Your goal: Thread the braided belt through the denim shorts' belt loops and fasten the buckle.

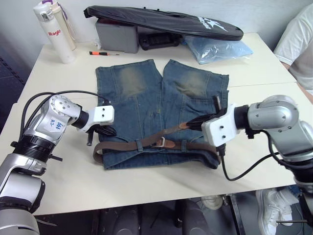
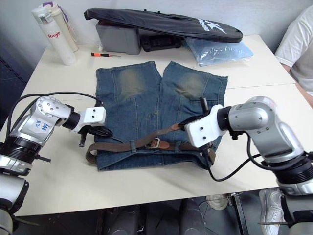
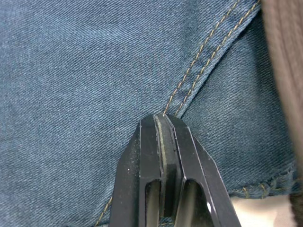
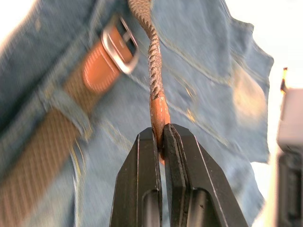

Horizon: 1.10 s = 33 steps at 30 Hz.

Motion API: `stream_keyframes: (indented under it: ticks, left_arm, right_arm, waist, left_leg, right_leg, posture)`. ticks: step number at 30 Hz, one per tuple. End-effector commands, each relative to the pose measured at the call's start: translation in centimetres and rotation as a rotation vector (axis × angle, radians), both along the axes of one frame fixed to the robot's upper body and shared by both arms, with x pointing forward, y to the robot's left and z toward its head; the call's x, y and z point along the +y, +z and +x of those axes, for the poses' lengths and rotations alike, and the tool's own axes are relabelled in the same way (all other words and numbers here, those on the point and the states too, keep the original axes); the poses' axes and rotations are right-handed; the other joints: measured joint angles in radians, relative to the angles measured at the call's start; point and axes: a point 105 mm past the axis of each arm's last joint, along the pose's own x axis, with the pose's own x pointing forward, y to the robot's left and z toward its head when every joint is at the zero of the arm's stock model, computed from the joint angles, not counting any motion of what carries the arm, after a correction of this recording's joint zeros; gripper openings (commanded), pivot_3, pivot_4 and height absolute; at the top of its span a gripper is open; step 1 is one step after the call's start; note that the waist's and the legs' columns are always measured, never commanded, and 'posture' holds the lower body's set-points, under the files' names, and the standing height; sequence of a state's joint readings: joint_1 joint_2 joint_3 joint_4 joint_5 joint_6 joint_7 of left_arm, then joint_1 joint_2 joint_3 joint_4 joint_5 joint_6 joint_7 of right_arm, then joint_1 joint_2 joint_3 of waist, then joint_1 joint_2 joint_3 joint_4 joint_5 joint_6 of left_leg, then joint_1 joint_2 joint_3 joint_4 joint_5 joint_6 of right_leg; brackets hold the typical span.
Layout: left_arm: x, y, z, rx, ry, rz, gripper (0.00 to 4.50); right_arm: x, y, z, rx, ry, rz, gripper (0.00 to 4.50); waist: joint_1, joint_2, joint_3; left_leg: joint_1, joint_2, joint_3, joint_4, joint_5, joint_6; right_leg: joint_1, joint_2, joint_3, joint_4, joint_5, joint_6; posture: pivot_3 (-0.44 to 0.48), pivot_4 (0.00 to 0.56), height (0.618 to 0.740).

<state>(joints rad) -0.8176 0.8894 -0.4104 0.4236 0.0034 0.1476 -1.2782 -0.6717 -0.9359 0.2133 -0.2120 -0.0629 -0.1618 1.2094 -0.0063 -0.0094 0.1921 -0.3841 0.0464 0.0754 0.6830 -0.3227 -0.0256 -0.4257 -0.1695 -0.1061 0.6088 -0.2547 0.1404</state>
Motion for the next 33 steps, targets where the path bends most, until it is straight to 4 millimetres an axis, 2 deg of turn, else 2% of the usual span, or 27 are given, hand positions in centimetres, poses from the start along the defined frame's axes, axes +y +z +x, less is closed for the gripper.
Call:
stream_keyframes:
  ticks: [1,10,17,20,22,25,26,27,28,31,33]
  left_arm:
    - [2.8,-3.5,-0.7,0.102,0.085,0.113,0.04]
    - [2.5,-4.0,-1.2,0.122,0.079,0.095,0.04]
    - [1.3,-3.3,-0.8,0.102,0.106,-0.01,0.04]
    - [0.6,-1.0,0.1,0.103,0.177,-0.197,1.03]
    - [0.0,1.7,0.7,0.058,0.196,-0.346,1.68]
    - [-1.2,5.2,0.7,0.011,0.163,-0.494,3.15]
    - [-2.4,6.6,0.5,-0.002,0.132,-0.551,3.65]
    - [-3.2,7.5,0.2,-0.007,0.112,-0.589,4.15]
    - [-3.6,8.0,0.1,-0.008,0.104,-0.61,4.45]
    - [-7.5,8.9,-1.0,-0.039,0.023,-0.635,4.45]
    - [-9.3,9.1,-1.5,-0.061,-0.004,-0.639,4.45]
  right_arm:
    - [-1.6,2.5,0.4,-0.093,-0.032,-0.009,0.0]
    - [-4.3,3.6,1.1,-0.087,-0.104,-0.057,0.0]
    - [-3.2,3.2,0.5,-0.059,-0.069,-0.029,0.0]
    - [-3.1,3.5,0.6,-0.057,-0.065,-0.03,0.0]
    - [-2.9,3.7,0.5,-0.05,-0.058,-0.023,0.0]
    - [-2.8,4.0,0.4,-0.036,-0.055,-0.016,0.0]
    - [-2.7,4.1,0.3,-0.015,-0.06,-0.004,0.0]
    - [-2.6,4.1,0.3,0.001,-0.064,0.005,0.0]
    - [-2.6,4.1,0.3,0.012,-0.067,0.01,0.0]
    - [-2.4,4.5,0.5,0.074,-0.112,0.057,0.0]
    - [-2.4,4.6,0.7,0.106,-0.143,0.08,0.0]
  waist:
    - [0.0,0.0,0.0]
    - [-0.001,0.001,-0.001]
    - [-0.001,0.002,-0.001]
    - [0.002,0.002,-0.001]
    - [0.004,0.002,-0.001]
    - [0.004,-0.002,0.001]
    - [0.004,-0.002,0.001]
    - [0.006,-0.002,0.001]
    - [0.007,-0.003,0.002]
    - [0.007,-0.003,0.002]
    - [0.006,-0.003,0.002]
  left_leg:
    - [0.0,0.0,0.0,0.0,0.0,0.0]
    - [0.004,0.0,0.004,0.0,0.0,0.0]
    - [0.004,0.0,0.004,0.0,0.0,0.0]
    - [0.004,0.0,0.005,0.0,0.0,0.0]
    - [0.004,0.0,0.004,0.0,0.0,0.0]
    - [-0.002,0.0,0.003,0.001,0.0,0.0]
    - [-0.003,0.0,0.003,0.001,0.0,0.0]
    - [-0.004,0.0,0.003,0.001,0.0,0.0]
    - [-0.004,0.0,0.002,0.001,0.0,0.001]
    - [-0.004,0.0,0.002,0.001,0.0,0.001]
    - [-0.004,0.0,0.002,0.001,0.0,0.001]
  right_leg:
    - [0.0,0.0,0.0,0.0,0.0,0.0]
    - [0.001,0.0,0.003,0.002,0.0,0.0]
    - [0.001,0.0,0.004,0.002,0.0,0.0]
    - [0.001,0.0,0.004,0.002,0.0,0.0]
    - [0.001,0.0,0.004,0.002,0.0,0.0]
    - [-0.003,0.0,0.003,0.001,0.0,0.0]
    - [-0.004,0.0,0.002,0.001,0.0,0.0]
    - [-0.004,0.0,0.002,0.0,0.0,0.0]
    - [-0.003,0.0,0.002,-0.001,0.0,0.0]
    - [-0.003,0.0,0.002,-0.002,0.001,0.001]
    - [-0.003,0.0,0.002,-0.002,0.001,0.001]
  posture:
    - [0.0,0.15,0.74]
    - [0.0,0.15,0.74]
    - [0.0,0.15,0.74]
    - [0.0,0.15,0.74]
    - [0.0,0.15,0.74]
    - [0.0,0.15,0.74]
    - [0.0,0.15,0.74]
    - [0.0,0.15,0.74]
    - [0.0,0.15,0.74]
    - [0.0,0.15,0.74]
    - [0.0,0.15,0.74]
